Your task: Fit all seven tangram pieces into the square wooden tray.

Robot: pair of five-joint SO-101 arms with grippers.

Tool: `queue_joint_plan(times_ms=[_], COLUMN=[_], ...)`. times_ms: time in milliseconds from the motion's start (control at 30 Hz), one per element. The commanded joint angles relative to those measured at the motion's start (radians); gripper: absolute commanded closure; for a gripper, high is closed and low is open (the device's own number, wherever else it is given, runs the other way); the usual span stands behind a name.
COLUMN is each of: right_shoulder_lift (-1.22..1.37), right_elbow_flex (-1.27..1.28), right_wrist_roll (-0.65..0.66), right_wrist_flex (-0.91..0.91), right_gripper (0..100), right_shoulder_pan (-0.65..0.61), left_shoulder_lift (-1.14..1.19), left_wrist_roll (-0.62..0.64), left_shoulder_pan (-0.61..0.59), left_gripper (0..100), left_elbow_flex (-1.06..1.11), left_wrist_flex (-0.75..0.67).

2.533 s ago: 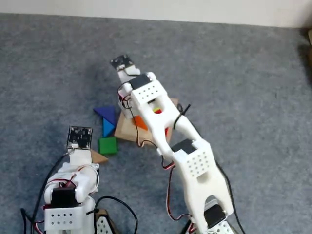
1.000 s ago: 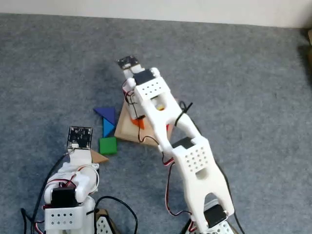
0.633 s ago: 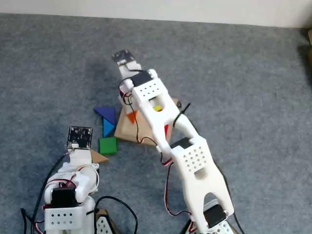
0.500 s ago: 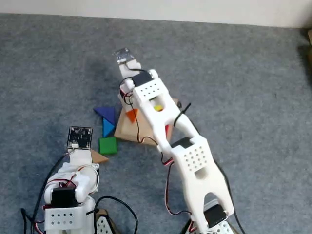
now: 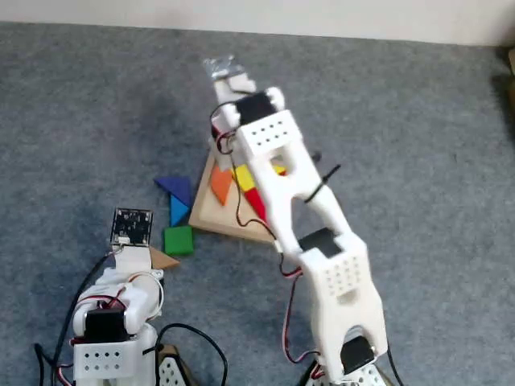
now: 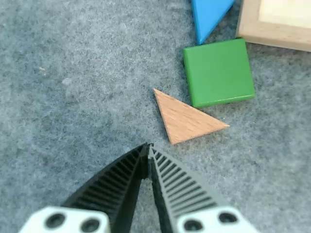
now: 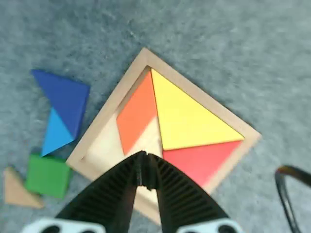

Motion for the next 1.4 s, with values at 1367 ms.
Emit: queue_joint_plan(times_ms=[1367], right_shoulder_lift=[-1.807], right_elbow_flex=[1.983], right_wrist_roll=[-0.014], right_wrist_flex=[-0.573], right_gripper=[99.4], right_shoulder_pan=[0.173], left_shoulder_lift=[-0.045], left_wrist_roll=[-0.003], left_shoulder_pan=[0.021], left_gripper=[99], left_elbow_flex=[0.021], left_wrist_flex=[0.008])
